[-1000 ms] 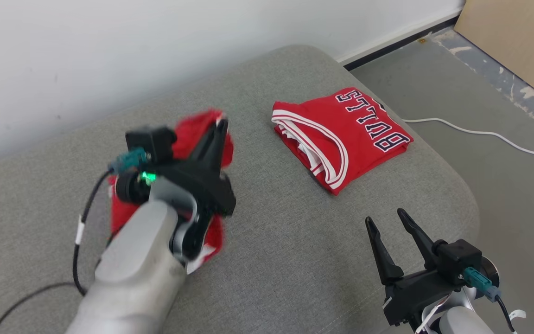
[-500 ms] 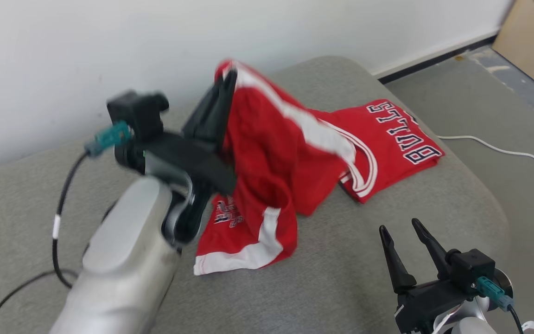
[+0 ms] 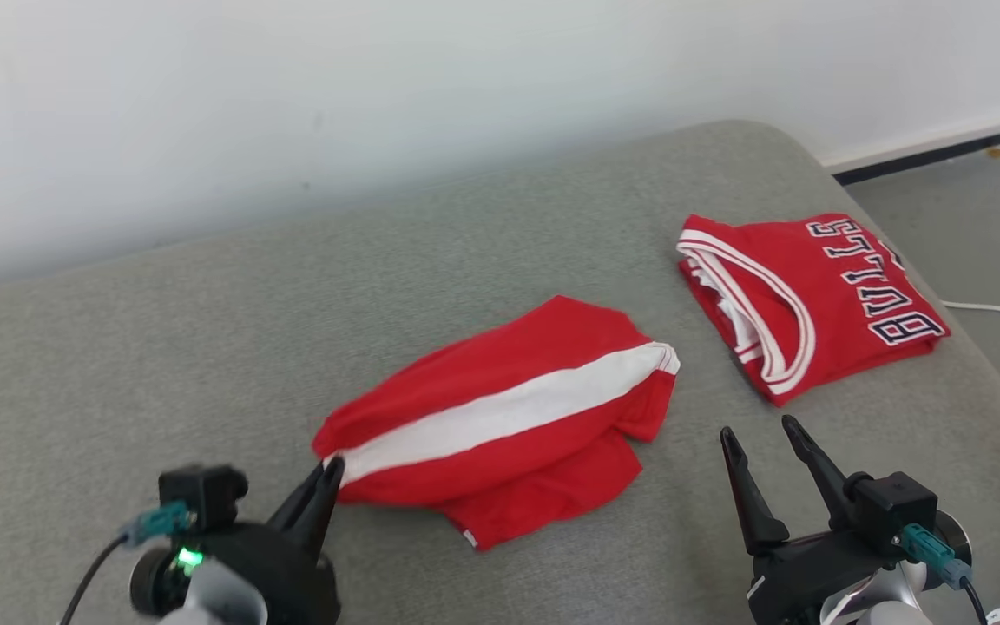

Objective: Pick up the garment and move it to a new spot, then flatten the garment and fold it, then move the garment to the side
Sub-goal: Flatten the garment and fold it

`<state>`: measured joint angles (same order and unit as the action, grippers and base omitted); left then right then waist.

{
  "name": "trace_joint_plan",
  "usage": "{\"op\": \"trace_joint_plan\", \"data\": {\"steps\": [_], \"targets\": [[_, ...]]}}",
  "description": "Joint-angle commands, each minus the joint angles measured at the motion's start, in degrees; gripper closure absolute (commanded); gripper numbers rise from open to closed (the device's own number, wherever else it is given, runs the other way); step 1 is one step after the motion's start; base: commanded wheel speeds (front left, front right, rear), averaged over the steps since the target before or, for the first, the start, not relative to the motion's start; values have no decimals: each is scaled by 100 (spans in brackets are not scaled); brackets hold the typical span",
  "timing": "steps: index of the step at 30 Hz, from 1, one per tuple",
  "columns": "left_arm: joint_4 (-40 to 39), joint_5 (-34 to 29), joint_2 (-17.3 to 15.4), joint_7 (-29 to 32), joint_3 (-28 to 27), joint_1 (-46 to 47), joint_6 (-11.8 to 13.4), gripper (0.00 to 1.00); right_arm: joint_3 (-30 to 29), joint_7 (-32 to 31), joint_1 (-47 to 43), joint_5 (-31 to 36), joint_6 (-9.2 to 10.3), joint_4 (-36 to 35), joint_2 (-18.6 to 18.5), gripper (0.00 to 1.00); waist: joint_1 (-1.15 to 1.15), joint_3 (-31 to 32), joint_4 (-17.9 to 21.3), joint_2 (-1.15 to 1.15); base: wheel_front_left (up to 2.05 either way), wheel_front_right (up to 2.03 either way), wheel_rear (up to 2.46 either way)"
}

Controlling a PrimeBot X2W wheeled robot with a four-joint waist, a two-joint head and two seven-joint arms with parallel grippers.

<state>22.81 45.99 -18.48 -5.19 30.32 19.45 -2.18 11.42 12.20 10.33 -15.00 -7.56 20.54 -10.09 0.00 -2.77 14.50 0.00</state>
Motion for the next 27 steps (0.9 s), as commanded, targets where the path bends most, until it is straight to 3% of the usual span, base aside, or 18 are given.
{"op": "trace_joint_plan", "data": {"steps": [1,8,17,18,19,20,27], "targets": [[-53,-1,-43,7,-16,-112,39,100,-7,-4,-69,36,17,-24,11,0,0,-4,-152,0,0,0,0],[-59,-349,-354,-103,54,-353,393,100,-9,-51,-83,44,17,-90,25,0,0,-17,-266,0,0,0,0],[268,-616,-364,-420,0,-253,777,100,-14,-85,-117,30,17,-110,20,0,0,21,-216,0,0,0,0],[324,-627,-340,-453,-3,-256,822,95,-23,-83,-121,31,17,-107,18,0,0,32,-210,0,0,0,0],[353,-642,-316,-506,-23,-253,862,53,-31,-82,-125,30,17,-105,16,0,0,43,-204,0,0,0,0],[384,-611,-278,-551,-52,-255,901,0,-36,-83,-133,28,17,-104,13,0,0,53,-199,0,0,0,0],[357,-455,-105,-843,-321,-465,1067,0,-70,-94,-175,28,17,-119,-18,0,0,142,-208,0,0,0,0]]}}
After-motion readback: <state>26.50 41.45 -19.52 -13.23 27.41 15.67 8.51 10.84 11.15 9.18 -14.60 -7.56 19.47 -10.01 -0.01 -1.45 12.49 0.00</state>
